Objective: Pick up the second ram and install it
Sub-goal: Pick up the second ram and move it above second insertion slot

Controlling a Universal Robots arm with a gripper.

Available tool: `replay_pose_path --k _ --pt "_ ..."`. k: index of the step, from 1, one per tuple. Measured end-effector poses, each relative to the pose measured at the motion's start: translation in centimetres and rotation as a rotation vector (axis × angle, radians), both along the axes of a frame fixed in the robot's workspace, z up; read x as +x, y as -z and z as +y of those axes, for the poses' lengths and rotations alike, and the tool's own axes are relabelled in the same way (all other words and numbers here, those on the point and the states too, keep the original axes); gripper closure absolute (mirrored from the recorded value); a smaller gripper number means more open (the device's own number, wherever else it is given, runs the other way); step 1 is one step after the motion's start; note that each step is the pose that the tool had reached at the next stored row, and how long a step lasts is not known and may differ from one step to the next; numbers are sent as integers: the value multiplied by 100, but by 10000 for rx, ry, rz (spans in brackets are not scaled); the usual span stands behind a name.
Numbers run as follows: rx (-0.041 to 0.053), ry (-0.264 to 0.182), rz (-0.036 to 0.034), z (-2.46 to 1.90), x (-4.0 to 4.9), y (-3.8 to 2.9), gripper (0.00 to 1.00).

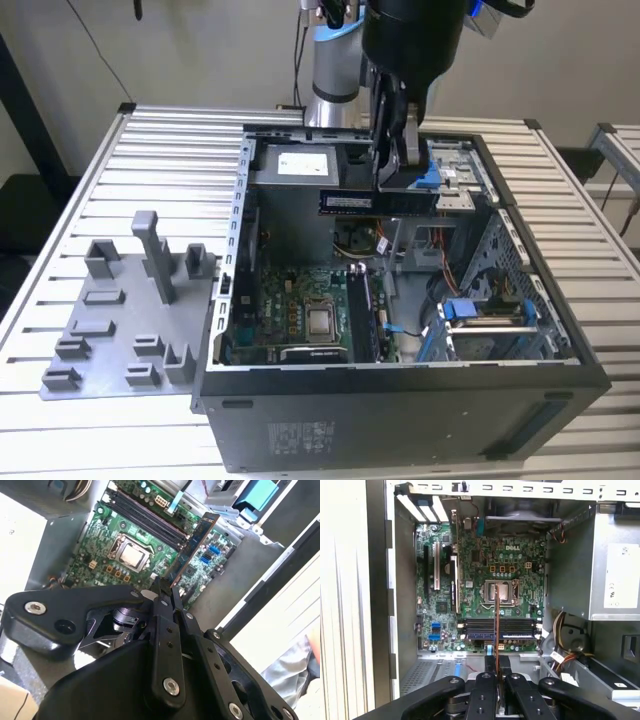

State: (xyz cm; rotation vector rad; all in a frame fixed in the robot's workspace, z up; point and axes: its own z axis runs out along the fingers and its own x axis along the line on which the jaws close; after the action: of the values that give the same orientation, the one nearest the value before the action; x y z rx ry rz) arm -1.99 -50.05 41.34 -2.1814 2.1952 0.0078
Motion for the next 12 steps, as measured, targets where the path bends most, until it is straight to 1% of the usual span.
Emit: replay_pose_path --k 7,12 --pt "0 -2 0 0 66 0 86" --pt "0 -2 -1 0 71 0 86"
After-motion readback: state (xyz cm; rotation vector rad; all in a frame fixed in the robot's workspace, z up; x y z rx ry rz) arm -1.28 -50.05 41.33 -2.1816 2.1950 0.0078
